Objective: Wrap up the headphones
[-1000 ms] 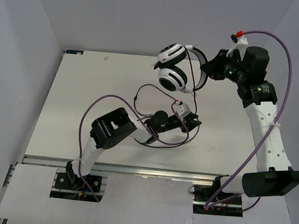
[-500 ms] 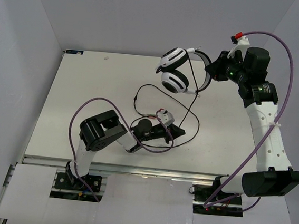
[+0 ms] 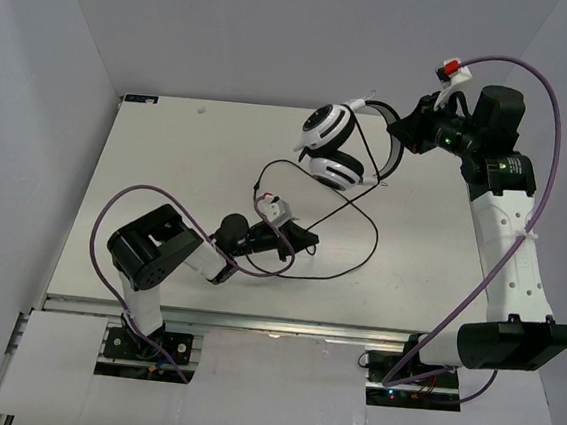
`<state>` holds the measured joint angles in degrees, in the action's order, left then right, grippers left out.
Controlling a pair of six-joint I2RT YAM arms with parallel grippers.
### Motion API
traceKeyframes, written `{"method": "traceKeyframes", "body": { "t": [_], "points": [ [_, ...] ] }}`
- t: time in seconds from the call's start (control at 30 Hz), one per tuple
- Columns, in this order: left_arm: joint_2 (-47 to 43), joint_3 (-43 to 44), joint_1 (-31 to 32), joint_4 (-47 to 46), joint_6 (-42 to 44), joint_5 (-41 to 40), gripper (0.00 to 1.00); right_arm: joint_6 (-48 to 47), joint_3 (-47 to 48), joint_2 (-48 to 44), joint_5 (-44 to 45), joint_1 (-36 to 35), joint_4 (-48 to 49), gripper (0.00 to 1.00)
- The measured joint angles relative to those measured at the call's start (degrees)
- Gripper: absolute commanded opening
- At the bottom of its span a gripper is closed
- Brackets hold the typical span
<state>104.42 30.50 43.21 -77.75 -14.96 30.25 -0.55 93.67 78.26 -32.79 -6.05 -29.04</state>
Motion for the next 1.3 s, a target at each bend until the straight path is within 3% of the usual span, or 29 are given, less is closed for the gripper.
{"method": "traceKeyframes", "body": {
  "t": [0.17, 0.4, 0.6, 0.73, 1.03, 1.3],
  "points": [
    [-0.79, 0.37, -5.83, -0.31, -2.79, 6.54, 0.0, -11.38, 0.37, -1.12, -7.81, 0.24, -2.72, 0.08],
    [-2.36, 6.97, -15.45, 1.93, -12.85, 23.3, 0.0, -37.22, 0.29, -6.4, -10.95, -0.15, -14.64, 0.08],
    [-2.02, 15.63, -19.65, 6.51, -25.39, 37.38, 0.04, -54.07, -3.75, -10.94, -8.36, -2.89, -19.77, 0.08],
    [-1.26, 16.74, -19.79, 5.43, -34.0, 43.27, 0.05, -61.33, -9.19, -13.33, -2.38, -9.22, -19.78, 0.08],
    [2.38, 17.46, -20.16, 2.71, -53.2, 48.51, 0.07, -64.8, -17.71, -12.59, 15.07, -24.44, -13.55, 0.08],
    [5.92, 20.98, -20.61, 2.31, -71.33, 49.77, 0.1, -62.24, -21.93, -9.03, 29.82, -28.04, -3.21, 0.08]
  ]
}}
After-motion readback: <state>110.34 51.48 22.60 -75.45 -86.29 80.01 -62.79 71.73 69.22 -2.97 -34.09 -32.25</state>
